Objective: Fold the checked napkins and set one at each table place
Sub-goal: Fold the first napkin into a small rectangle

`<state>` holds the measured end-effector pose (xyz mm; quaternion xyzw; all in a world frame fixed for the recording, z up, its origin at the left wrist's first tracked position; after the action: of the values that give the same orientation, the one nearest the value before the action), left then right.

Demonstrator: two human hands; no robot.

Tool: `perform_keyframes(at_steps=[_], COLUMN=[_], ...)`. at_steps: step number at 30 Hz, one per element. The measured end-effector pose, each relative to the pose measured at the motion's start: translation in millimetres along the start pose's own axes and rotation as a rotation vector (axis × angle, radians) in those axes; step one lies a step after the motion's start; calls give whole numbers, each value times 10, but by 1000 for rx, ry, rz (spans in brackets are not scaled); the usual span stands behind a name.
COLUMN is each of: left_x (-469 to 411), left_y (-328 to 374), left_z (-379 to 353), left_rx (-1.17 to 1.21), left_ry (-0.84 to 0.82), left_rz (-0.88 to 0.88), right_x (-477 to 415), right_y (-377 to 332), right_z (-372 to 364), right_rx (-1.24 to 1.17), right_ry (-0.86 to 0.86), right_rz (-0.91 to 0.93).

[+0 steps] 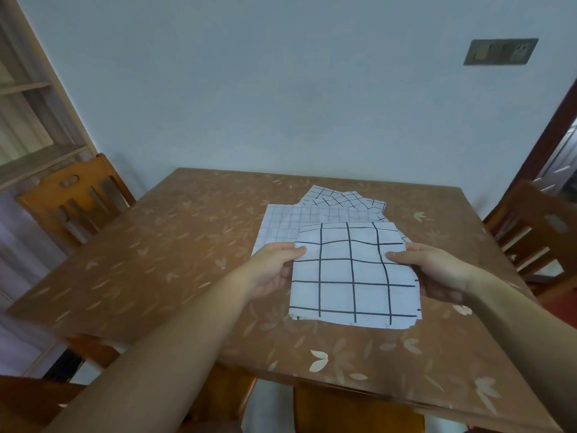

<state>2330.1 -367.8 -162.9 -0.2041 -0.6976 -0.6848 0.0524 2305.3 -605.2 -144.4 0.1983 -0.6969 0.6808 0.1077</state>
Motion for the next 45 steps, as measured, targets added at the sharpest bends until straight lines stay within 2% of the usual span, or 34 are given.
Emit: perform_keyframes(at_steps=[9, 12, 15, 19, 21, 25, 28, 30, 33, 35, 39, 42, 45], left_x=[-34, -97, -110, -62, -52, -29, -11, 49, 125, 151, 194, 203, 212], left_y=[121, 90, 78, 105, 83, 212, 359, 484, 626, 686, 804, 866, 865], left_z=[-113, -105, -42, -66, -100, -130, -158, -307, -569, -669, -635, -575, -551], left_rx=[200, 192, 165, 171, 112, -12, -181, -355, -587, -655, -682, -731, -732], left_ry=[-13, -15, 56, 82, 49, 32, 50, -9, -118, -156, -100, -32, -45], left_rz=[-64, -44, -31, 39, 78, -58, -162, -225, -297, -329, -387, -478, -472], right_x=[12, 25, 50, 53, 51, 72, 73, 104, 136, 173, 243, 266, 213], right_y=[-150, -196, -204, -241, -233, -238, -340, -466, -584, -658, -800, -811, -775], right_z=[43, 74, 92, 115, 131, 178, 273, 185, -192, -419, -404, -405, -383], right_rx=[-151, -79, 71, 60, 59, 190, 399, 492, 594, 670, 607, 551, 496], right_ry=[-60, -67, -92, -88, -89, -60, 60, 130, 55, 3, 104, 88, 91], right_rz=[119, 129, 119, 107, 96, 128, 255, 360, 424, 479, 522, 519, 503])
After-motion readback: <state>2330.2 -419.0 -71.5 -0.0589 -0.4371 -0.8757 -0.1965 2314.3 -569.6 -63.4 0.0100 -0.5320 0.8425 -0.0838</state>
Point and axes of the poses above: each hand's wrist, its own x-axis away from the middle knuckle, its own z-axis out of the back of the hand, y = z × x, the point moved 9 cm from there along -x, towards the middle knuckle, and after that the axes turned 6 degrees about y, right-handed, at the moved point
